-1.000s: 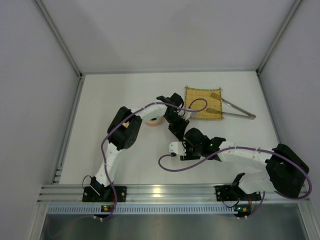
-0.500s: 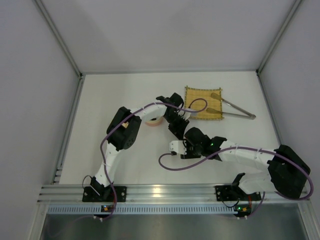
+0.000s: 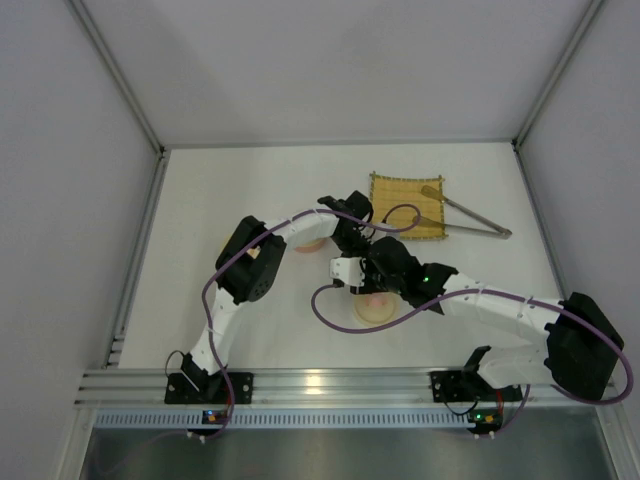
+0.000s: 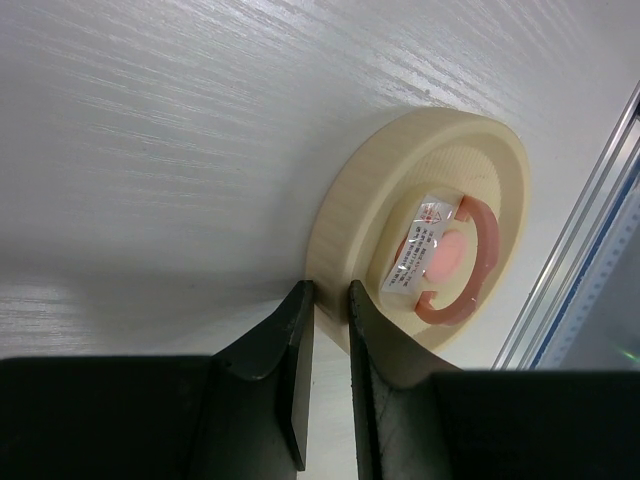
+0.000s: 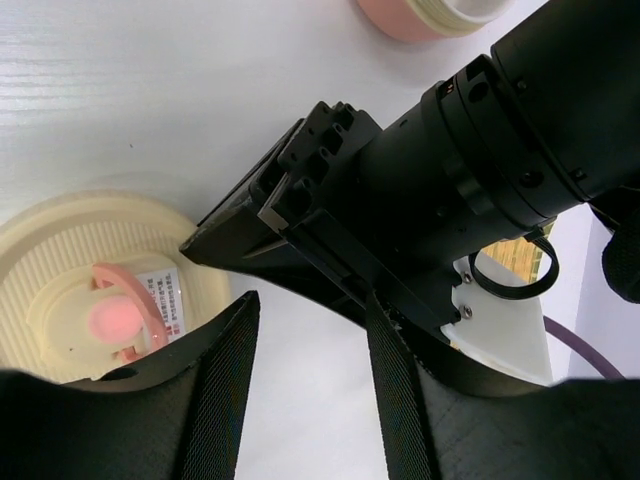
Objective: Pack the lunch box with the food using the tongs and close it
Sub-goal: Adjust the box lid at the center of the board.
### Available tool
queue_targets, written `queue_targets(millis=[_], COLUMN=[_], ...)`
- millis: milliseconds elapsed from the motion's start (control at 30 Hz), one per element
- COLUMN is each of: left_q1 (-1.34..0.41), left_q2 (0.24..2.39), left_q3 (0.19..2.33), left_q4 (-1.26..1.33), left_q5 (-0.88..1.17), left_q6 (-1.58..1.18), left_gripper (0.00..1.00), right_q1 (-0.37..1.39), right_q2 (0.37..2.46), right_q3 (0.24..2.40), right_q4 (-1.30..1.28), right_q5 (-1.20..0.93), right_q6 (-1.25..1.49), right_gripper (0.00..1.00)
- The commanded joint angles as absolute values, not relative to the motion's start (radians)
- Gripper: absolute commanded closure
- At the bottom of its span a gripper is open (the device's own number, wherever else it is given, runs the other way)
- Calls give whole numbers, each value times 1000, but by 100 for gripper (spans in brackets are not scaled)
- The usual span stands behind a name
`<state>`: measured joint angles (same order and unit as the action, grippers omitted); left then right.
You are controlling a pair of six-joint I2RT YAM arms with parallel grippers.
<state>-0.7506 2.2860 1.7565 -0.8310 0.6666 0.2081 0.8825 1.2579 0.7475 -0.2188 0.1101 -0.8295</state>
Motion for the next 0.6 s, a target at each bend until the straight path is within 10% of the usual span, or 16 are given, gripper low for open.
queue_targets(millis=[0, 567], left_q1=[-781, -781], left_q2=[2384, 2321], left_q3=[1684, 1672], left_q4=[-871, -858], left_q5=[483, 529], left_q6=[276, 327], left_gripper=[100, 89], right_q1=[877, 752], right_q2=[1226, 1181], right_q3=[776, 850], right_q4=[-159, -687], right_q5=[106, -346], right_q6=[-847, -835], right_gripper=[53, 36])
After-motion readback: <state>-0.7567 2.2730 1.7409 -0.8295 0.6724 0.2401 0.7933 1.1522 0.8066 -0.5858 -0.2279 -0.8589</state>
